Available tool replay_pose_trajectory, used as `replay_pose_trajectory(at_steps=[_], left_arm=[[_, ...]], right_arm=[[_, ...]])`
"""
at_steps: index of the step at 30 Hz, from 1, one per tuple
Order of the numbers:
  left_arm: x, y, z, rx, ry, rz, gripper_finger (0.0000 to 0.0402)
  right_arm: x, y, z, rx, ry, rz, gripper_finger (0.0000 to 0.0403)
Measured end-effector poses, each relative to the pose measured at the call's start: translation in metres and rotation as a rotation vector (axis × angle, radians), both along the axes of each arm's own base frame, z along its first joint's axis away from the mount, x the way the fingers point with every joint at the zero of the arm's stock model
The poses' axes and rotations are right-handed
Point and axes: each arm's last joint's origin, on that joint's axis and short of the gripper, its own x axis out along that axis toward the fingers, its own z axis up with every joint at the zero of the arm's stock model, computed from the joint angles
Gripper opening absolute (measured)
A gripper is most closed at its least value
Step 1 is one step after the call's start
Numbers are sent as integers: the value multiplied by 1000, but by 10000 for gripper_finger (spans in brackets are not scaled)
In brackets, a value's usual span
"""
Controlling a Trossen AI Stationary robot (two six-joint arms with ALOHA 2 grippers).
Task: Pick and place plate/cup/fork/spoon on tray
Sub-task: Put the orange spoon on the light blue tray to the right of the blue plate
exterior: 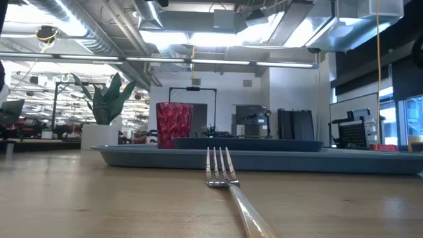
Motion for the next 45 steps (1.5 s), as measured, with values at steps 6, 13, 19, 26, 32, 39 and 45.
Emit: replay_pose_trajectory(at_steps=[6,13,19,26,32,39,45], left_arm=[[0,0,0,1,0,0,0],[0,0,0,7,-1,3,0],[0,0,0,8,0,1,0],[0,0,0,8,0,1,0],[0,0,0,8,0,1,0],[0,1,0,27,-3,10,0],[0,1,0,31,-3,11,0]], right_arm=[[1,1,1,3,-7,28,0],[4,3,13,0,-47,29,0],[2,1,22,2,-67,27,0],[1,-1,33,39,-93,34,0],[-7,-9,51,43,-127,44,0],[-9,-29,70,31,-159,67,0],[3,-58,81,21,-227,121,0]])
